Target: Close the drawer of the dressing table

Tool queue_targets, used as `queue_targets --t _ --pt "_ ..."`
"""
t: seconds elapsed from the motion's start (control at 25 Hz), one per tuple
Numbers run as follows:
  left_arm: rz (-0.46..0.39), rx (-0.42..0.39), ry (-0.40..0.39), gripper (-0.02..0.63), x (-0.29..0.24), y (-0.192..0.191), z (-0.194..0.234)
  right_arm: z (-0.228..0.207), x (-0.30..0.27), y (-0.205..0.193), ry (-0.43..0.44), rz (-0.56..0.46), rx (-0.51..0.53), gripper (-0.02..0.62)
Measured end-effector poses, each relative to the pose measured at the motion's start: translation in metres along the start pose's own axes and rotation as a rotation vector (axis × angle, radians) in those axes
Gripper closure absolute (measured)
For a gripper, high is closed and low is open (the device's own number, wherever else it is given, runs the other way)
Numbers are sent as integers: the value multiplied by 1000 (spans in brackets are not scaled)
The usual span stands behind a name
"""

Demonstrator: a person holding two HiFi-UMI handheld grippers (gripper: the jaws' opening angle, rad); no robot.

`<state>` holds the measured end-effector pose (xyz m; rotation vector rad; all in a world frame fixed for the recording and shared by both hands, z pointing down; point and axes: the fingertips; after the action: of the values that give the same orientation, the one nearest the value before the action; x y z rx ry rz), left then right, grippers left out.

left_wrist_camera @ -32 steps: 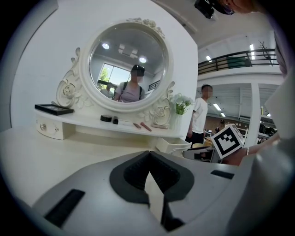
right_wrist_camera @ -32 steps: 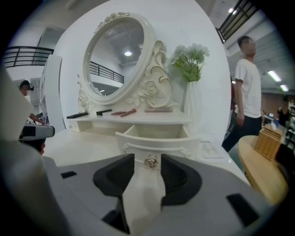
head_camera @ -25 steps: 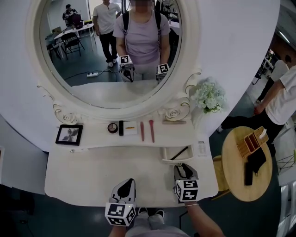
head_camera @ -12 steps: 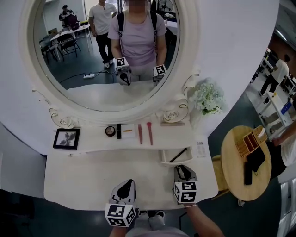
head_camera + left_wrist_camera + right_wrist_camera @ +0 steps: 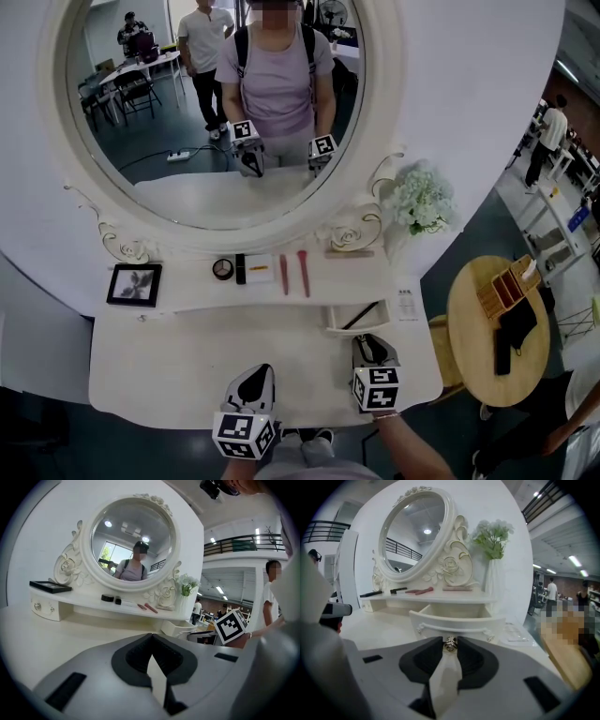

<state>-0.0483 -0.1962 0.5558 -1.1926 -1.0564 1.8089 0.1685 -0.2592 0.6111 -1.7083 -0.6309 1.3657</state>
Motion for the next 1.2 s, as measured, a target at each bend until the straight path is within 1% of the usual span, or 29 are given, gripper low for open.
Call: queue_targets --t 0.52,1.2 --pt "2 1 21 604 -1 2 8 -6 -13 8 -3 7 3 494" --pt "18 1 26 604 -9 1 12 -12 -34 21 -2 10 10 494"
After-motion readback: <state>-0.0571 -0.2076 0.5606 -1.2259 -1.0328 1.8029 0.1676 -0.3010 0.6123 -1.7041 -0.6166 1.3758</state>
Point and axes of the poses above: the fingertips, and each gripper's own axes: x backward along the fingers, z to its left, y out of its top, and after that the axes turned 6 degrees about y, right-handed
